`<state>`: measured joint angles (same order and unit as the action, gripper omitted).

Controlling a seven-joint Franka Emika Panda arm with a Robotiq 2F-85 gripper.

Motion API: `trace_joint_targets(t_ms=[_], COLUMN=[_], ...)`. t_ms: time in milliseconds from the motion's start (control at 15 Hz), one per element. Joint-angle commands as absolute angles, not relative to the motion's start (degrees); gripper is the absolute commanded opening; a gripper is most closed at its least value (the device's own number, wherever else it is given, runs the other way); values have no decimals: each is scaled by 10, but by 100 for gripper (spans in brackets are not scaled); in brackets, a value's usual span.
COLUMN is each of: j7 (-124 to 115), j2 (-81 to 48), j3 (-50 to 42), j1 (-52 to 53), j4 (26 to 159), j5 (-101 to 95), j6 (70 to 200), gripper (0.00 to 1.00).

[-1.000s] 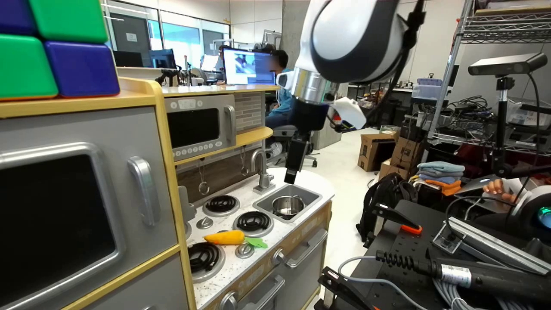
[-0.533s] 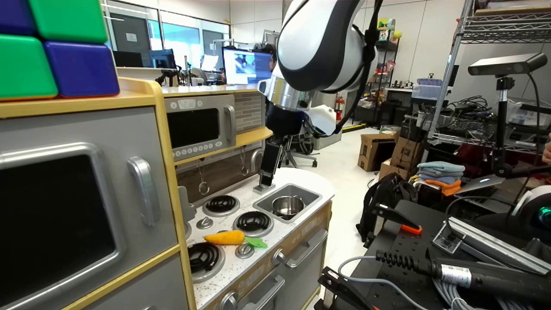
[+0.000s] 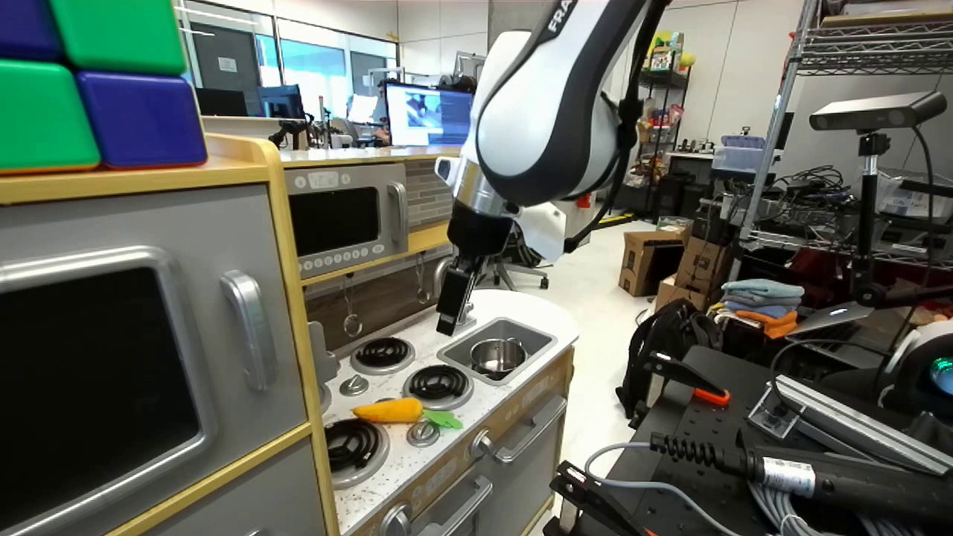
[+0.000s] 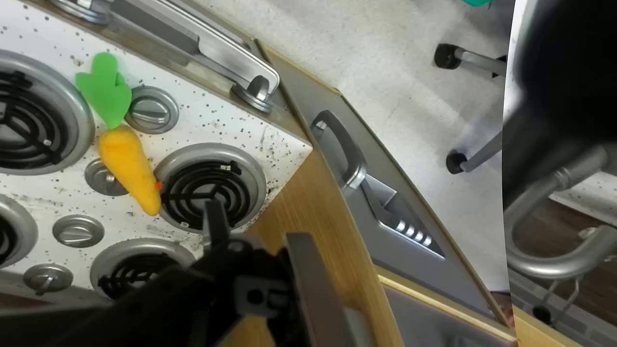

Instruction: Remove the carrot toy from the stove and put it inside the silver pot in the sink

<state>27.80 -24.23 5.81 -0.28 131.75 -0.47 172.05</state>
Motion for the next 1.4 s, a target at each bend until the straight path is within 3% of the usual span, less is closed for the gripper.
trace_joint_targets(t_ms=[0,667,1067,1333], j7=[252,175,181,287], j2=[-346,-539,-533,-529], j3=[45,-6,13,66], j1=[5,54,39,-15], j4=[1243,1012,1030,1021], j5=[-75,-106,-108,-166], j6=[1787,1747,1738,1652], gripper=[100,100,100,100])
